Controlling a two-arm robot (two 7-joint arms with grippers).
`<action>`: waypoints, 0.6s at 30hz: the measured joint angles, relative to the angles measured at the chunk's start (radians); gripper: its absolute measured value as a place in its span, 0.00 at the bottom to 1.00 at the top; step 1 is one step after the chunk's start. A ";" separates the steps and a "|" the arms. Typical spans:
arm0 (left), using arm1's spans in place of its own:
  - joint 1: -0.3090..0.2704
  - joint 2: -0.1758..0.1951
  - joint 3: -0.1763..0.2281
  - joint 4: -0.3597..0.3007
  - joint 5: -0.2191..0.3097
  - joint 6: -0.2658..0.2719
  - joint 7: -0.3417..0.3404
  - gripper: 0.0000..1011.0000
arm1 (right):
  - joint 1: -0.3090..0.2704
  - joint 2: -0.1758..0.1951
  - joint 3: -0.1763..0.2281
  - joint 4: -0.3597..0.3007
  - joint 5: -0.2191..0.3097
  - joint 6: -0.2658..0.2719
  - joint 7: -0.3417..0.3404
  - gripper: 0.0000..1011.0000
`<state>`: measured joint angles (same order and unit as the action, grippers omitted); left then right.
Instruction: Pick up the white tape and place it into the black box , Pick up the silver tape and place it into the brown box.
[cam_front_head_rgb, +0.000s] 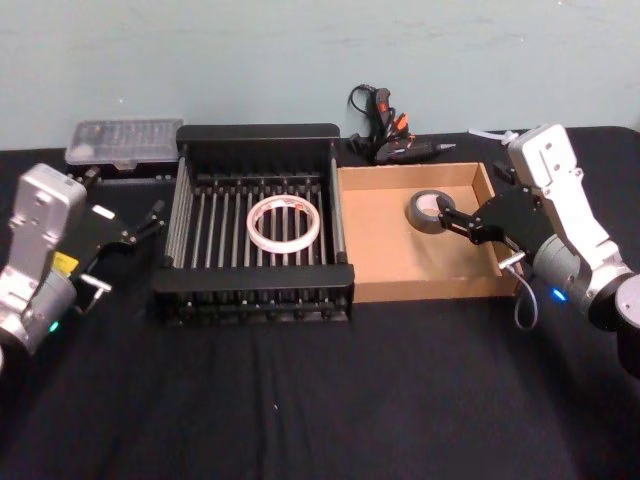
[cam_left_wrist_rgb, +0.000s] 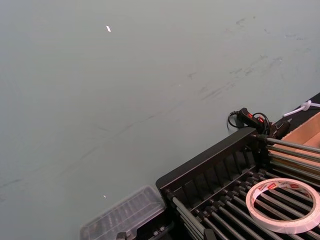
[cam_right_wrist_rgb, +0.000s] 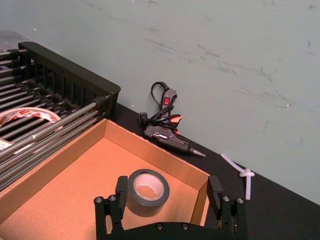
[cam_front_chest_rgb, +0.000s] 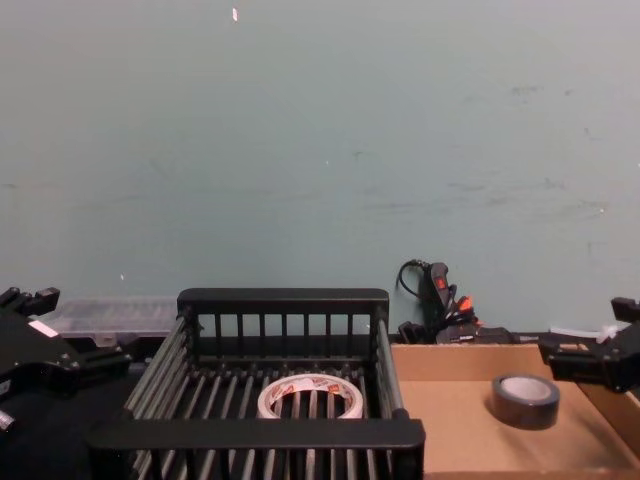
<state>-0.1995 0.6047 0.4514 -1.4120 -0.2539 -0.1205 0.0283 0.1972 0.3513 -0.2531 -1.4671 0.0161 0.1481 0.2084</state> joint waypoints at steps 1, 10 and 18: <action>0.000 0.000 0.000 0.000 0.000 0.000 0.000 0.99 | 0.000 0.000 0.000 0.000 0.000 0.000 0.000 0.99; 0.000 0.000 0.000 0.000 0.000 0.000 0.000 0.99 | 0.000 0.000 0.000 0.000 0.001 0.000 0.000 0.99; 0.000 0.000 0.000 0.000 0.000 0.000 0.000 0.99 | 0.000 0.000 0.000 0.000 0.001 0.000 0.000 0.99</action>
<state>-0.1995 0.6047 0.4514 -1.4120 -0.2539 -0.1205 0.0283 0.1972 0.3514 -0.2532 -1.4671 0.0167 0.1480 0.2083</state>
